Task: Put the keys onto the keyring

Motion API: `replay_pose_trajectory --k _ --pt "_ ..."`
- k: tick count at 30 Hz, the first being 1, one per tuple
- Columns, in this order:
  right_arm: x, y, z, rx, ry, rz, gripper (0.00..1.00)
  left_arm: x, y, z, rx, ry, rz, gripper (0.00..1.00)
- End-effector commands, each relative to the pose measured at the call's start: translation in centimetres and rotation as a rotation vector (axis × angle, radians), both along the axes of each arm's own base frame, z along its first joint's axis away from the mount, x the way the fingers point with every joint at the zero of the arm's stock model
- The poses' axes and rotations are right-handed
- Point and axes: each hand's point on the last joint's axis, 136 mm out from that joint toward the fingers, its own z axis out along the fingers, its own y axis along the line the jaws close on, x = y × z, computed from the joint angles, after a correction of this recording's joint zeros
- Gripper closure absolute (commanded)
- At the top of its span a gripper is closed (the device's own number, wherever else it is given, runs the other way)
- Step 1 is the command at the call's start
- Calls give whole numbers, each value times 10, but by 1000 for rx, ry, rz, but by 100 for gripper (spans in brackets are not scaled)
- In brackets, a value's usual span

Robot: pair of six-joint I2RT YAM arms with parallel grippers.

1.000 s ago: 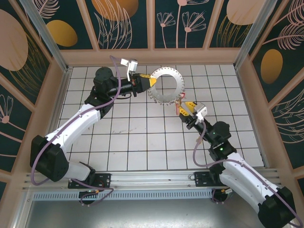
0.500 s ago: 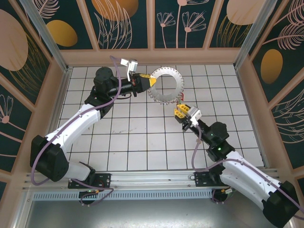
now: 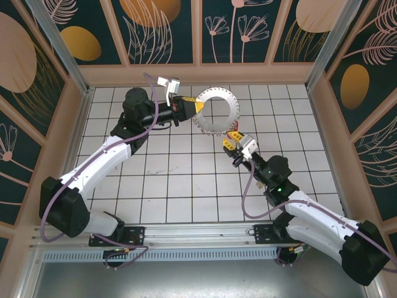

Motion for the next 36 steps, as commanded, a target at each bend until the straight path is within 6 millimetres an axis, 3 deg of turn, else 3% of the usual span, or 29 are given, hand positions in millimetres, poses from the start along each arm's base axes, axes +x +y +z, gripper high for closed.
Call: replay_pose_trajectory --k 1,8,14,19,27,32,36 --pt "5 -11 26 85 -57 -71 74 -4 3 15 -25 -57 3 100" --pt "28 -29 12 103 16 -226 79 -4 4 15 -24 -54 5 100" --pt "16 -13 7 60 17 -114 77 -3 4 13 -22 -49 13 100" --pt "7 -17 4 73 8 -99 76 0 5 11 -10 -47 33 100" --pt "-9 -9 -1 42 14 -4 72 18 2 -4 83 18 79 100" --pt "-4 -11 -12 27 18 -37 73 37 3 -20 189 105 144 100" --pt "-1 -12 -21 17 40 -50 73 20 -7 -8 167 47 48 100"
